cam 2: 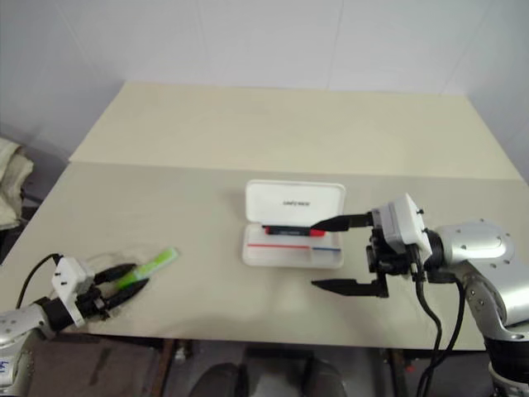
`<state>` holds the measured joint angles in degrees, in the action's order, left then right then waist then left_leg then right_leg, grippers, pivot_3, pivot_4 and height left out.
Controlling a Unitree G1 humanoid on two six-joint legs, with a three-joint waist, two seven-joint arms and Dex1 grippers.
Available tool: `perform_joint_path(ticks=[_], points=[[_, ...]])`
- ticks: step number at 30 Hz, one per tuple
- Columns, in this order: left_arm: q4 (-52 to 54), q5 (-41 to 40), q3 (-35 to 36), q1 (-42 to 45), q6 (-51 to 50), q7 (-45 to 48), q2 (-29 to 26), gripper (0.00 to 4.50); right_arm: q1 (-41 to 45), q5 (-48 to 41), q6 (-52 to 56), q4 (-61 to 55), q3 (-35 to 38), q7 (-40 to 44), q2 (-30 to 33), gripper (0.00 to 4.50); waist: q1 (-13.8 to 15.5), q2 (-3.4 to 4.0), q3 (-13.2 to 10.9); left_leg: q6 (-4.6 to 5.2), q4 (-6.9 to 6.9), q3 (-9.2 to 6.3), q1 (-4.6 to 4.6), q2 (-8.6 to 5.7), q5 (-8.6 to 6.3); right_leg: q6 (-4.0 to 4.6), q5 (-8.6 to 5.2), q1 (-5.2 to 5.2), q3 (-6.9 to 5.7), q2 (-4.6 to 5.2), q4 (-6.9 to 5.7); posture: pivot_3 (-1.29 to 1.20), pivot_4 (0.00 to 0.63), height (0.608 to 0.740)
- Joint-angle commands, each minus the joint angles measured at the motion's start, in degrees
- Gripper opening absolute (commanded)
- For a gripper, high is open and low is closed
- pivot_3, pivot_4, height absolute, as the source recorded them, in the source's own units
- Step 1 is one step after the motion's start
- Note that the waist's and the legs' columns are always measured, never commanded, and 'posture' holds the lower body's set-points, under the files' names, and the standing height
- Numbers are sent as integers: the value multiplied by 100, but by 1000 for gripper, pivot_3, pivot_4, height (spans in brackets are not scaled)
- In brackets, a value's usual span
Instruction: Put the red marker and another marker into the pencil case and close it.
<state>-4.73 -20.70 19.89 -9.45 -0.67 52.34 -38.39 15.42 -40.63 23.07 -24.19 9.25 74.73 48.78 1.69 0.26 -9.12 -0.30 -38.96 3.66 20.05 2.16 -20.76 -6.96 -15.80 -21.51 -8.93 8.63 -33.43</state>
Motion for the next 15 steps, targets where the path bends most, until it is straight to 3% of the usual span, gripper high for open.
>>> perform_joint_path(ticks=[1, 15], points=[[-138, 161, -173, -14, -158, -141, 44, 1130, 116, -6, -123, -54, 40, -19, 32, 4500, 4, -1, 1, -2, 1, -1, 0, 2, 3, 4, 2, 0, -2, -1, 0, 0, 150, 740], [578, -292, -553, 1065, -470, 16, 205, 1131, -177, 356, -424, 133, 155, -185, 40, 4500, 137, -20, 2, -2, 0, -2, 17, 3, 4, 14, 12, -8, -15, -7, 7, 0, 150, 740]])
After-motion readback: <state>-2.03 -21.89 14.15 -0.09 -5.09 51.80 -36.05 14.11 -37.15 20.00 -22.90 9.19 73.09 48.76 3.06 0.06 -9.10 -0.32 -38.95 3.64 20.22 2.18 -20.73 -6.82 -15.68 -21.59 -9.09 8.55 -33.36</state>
